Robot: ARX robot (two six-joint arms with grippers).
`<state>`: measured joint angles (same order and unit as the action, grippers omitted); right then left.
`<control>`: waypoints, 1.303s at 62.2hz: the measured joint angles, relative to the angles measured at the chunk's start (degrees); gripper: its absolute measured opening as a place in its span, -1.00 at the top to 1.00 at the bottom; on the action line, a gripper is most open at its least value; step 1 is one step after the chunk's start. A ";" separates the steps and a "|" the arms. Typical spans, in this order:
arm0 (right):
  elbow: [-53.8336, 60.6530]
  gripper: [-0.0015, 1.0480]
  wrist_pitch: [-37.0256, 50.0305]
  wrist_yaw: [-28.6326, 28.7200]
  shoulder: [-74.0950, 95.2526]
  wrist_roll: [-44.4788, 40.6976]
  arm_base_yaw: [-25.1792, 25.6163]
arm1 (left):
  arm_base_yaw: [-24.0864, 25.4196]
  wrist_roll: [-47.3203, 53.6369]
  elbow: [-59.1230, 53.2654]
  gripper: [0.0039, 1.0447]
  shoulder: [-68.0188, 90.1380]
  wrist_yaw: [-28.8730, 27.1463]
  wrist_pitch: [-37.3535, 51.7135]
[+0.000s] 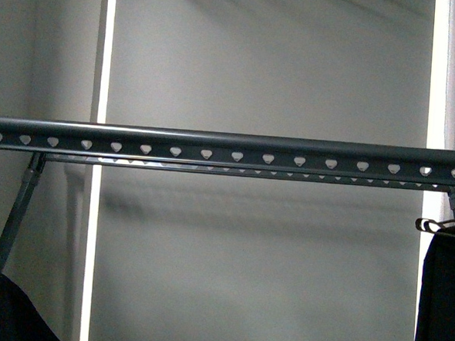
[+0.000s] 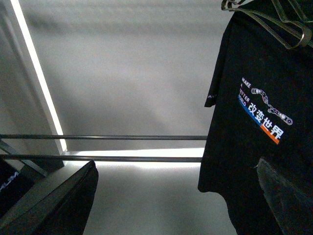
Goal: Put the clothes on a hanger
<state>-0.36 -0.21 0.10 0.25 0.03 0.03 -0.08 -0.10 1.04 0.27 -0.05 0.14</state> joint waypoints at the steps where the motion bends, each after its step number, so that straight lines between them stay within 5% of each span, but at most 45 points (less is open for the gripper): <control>1: 0.00 -0.86 0.00 0.00 0.00 0.00 0.00 | 0.00 0.00 0.00 -0.88 0.00 0.00 0.00; 21: 0.00 -0.86 0.00 0.00 0.00 0.00 0.00 | 0.02 0.00 0.00 -0.88 0.00 0.09 0.00; 27: 0.00 -0.86 0.00 -0.04 0.00 0.00 0.00 | 4.07 -1.36 0.20 -0.88 3.96 15.08 5.79; 30: 0.00 -0.86 0.00 0.15 0.00 0.00 0.00 | 4.24 -3.28 1.09 -0.88 8.02 15.34 9.42; 39: 0.00 -0.86 0.00 -0.04 0.00 0.02 0.00 | 4.26 -20.90 15.26 -0.88 32.94 2.14 11.56; 50: 0.00 -0.86 0.00 0.00 0.00 0.00 0.00 | 0.26 -40.30 33.75 -0.88 60.81 -7.52 13.64; 74: 0.00 -0.86 0.00 -0.02 0.00 0.00 0.00 | 0.24 -45.29 53.55 -0.88 83.45 -18.56 16.92; 81: 0.00 -0.86 0.00 -0.02 0.00 0.00 0.00 | 0.46 -45.22 57.53 -0.52 86.97 -19.54 13.79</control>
<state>-0.36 -0.21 0.08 0.25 0.03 0.03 0.38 -45.32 58.57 87.24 -19.59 13.93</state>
